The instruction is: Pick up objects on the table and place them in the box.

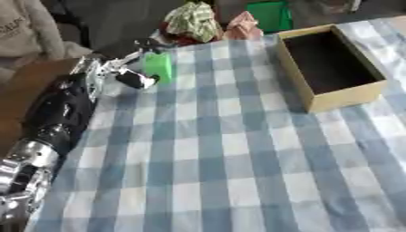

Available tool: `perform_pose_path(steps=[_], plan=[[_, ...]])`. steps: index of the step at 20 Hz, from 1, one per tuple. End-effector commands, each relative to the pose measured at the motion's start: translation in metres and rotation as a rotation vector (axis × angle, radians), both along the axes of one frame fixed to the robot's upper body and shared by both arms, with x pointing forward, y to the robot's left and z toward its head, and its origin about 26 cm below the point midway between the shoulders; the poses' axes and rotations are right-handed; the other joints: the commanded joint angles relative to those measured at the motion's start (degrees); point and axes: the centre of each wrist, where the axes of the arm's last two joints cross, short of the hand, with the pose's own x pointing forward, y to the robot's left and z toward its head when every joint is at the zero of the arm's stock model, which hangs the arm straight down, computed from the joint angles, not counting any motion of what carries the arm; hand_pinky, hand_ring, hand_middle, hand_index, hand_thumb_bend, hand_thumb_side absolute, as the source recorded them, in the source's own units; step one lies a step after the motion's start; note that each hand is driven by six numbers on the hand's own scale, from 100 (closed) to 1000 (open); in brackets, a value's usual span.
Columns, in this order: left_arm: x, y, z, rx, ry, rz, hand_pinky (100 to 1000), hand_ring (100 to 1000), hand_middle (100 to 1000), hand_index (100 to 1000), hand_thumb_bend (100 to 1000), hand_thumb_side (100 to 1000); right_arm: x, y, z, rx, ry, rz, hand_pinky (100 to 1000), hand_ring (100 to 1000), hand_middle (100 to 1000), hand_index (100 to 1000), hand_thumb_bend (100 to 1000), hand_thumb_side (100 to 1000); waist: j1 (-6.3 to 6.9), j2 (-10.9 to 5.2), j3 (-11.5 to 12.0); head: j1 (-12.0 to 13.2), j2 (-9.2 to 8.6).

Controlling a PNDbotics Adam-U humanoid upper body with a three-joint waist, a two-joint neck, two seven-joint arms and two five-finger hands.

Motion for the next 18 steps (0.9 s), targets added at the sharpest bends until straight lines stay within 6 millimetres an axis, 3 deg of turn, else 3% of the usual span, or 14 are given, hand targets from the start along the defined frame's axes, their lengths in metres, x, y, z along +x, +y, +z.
perform_pose_path(steps=[1,9,13,15,17,18], plan=[[-0.004,0.018,0.019,0.020,-0.055,0.040,858,1000,995,909,259,385,0.000,0.001,0.010,-0.014,-0.033,0.002,705,1000,718,954,100,686,-0.25,-0.63,-0.1,0.2,-0.75],[-0.005,0.018,0.012,0.017,-0.078,0.066,850,1000,982,905,247,383,0.001,0.002,0.010,-0.015,-0.035,0.001,704,1000,717,953,100,703,0.05,0.79,-0.6,0.3,-1.46],[-0.005,0.018,0.007,0.045,-0.083,0.083,793,986,842,851,213,376,0.001,0.002,0.010,-0.015,-0.034,-0.001,704,1000,717,952,100,708,0.09,1.16,-0.7,0.2,-1.49],[-0.005,0.017,0.007,0.056,-0.097,0.089,739,847,730,789,100,323,0.001,0.002,0.009,-0.015,-0.033,-0.003,704,1000,717,952,100,707,0.07,1.16,-0.7,0.2,-1.47],[-0.005,0.017,0.006,0.063,-0.116,0.093,688,749,628,737,100,297,0.001,0.002,0.009,-0.015,-0.032,-0.004,704,1000,717,952,100,705,0.03,1.03,-0.6,0.1,-1.47],[-0.005,0.017,0.006,0.066,-0.125,0.095,666,712,628,737,100,297,0.001,0.002,0.009,-0.016,-0.031,-0.005,704,1000,718,952,100,715,0.01,0.95,-0.6,0.1,-1.46]])
